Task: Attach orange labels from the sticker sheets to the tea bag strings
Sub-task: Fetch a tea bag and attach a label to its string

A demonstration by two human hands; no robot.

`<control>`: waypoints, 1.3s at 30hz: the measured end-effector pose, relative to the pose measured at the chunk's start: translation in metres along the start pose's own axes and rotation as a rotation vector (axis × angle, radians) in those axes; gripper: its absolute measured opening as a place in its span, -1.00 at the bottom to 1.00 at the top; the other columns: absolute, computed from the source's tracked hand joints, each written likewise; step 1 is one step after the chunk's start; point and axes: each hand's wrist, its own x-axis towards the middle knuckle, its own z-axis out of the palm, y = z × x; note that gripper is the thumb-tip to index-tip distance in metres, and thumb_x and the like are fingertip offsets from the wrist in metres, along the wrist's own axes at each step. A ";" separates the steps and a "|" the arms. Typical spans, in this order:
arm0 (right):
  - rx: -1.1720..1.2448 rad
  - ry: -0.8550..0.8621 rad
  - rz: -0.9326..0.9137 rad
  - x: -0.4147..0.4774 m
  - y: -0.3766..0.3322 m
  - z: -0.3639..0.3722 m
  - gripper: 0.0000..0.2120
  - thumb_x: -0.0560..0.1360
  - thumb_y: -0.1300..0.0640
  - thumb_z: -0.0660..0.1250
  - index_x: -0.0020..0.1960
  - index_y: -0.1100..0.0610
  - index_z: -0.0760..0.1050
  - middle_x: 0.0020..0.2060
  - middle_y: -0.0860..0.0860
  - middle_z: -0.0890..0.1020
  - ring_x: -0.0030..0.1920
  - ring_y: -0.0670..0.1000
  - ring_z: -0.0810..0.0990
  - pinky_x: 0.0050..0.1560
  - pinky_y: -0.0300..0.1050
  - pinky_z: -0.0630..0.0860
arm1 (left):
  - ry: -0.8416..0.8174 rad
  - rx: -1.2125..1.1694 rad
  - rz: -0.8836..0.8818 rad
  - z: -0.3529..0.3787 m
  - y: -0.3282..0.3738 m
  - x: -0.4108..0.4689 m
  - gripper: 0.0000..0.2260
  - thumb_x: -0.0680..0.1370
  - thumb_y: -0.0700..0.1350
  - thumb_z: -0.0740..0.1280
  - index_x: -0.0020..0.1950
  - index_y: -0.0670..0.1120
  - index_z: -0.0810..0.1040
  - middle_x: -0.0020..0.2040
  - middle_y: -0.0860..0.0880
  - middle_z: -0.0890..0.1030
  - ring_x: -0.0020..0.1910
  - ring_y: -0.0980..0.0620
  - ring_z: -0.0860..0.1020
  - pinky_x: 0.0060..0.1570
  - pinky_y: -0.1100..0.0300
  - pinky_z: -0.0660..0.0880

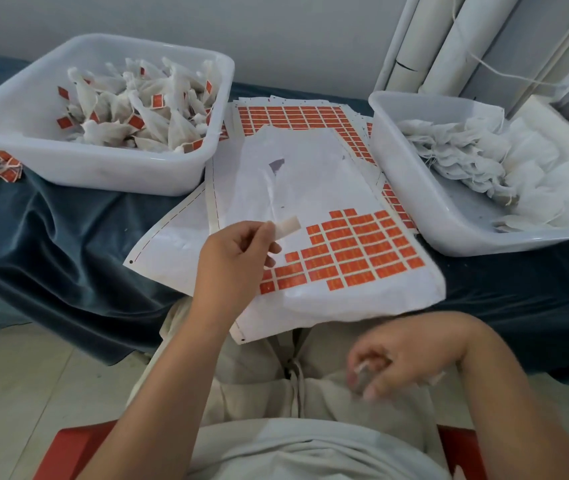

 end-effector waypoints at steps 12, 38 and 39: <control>0.268 0.924 -0.540 -0.014 -0.068 0.017 -0.77 0.68 -0.02 0.27 0.04 -0.15 0.71 -0.04 -0.08 0.66 0.06 0.02 0.65 0.09 -0.24 0.51 | -0.378 -0.044 0.093 0.000 0.020 -0.018 -0.76 0.72 -0.10 0.27 -0.10 -0.07 0.62 -0.34 0.19 0.62 -0.35 0.26 0.56 -0.31 0.43 0.42; 0.044 1.316 -0.302 0.006 -0.064 0.014 -0.86 0.70 0.19 0.28 0.03 0.13 0.60 0.05 -0.11 0.66 0.12 -0.18 0.59 0.10 -0.47 0.40 | -0.387 0.068 0.156 0.017 0.024 -0.033 -0.73 0.71 -0.09 0.16 -0.18 -0.04 0.45 -0.33 0.02 0.55 -0.35 0.01 0.52 -0.18 -0.11 0.62; 0.031 1.312 -0.301 0.007 -0.064 0.014 -0.86 0.70 0.18 0.28 0.02 0.12 0.60 0.01 -0.13 0.65 0.08 -0.17 0.59 0.06 -0.46 0.41 | -0.372 0.147 0.197 0.017 0.021 -0.032 -0.74 0.71 -0.08 0.16 -0.17 -0.07 0.45 -0.32 -0.04 0.55 -0.33 -0.06 0.53 -0.21 -0.11 0.57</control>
